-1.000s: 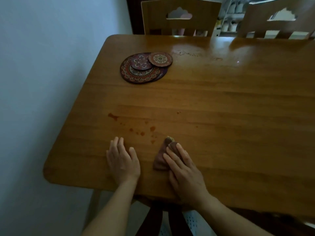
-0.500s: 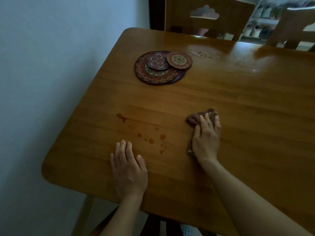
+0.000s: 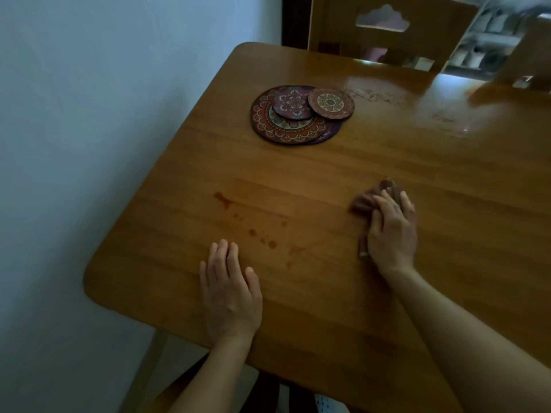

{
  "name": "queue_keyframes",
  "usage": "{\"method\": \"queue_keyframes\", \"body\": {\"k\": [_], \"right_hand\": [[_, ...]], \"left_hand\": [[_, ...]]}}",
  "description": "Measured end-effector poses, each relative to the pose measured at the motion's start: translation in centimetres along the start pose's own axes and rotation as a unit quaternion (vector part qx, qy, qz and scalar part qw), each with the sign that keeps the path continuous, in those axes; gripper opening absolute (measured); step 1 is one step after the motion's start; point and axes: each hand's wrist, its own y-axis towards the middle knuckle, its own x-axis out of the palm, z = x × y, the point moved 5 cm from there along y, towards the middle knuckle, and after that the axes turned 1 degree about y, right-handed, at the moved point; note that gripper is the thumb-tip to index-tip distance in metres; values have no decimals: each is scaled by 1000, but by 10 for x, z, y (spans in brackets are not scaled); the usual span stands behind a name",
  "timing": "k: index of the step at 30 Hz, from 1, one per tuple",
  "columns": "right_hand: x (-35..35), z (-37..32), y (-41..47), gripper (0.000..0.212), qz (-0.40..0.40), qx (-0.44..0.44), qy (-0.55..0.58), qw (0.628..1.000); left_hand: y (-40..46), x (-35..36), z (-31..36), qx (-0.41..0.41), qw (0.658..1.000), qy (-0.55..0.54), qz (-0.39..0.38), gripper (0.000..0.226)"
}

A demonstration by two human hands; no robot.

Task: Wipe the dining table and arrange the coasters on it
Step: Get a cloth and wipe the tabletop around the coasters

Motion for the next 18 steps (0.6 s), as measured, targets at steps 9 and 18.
{"method": "queue_keyframes", "body": {"k": [9,18], "right_hand": [[68,-115,-23,32,-95,-228,63,967],[26,-67,-122,32,-277,-352,130,884]], "left_hand": [[-1,1,0,-14,1000,10,-21,49],[1,-2,-3,-10,1000,-4,-4,54]]}}
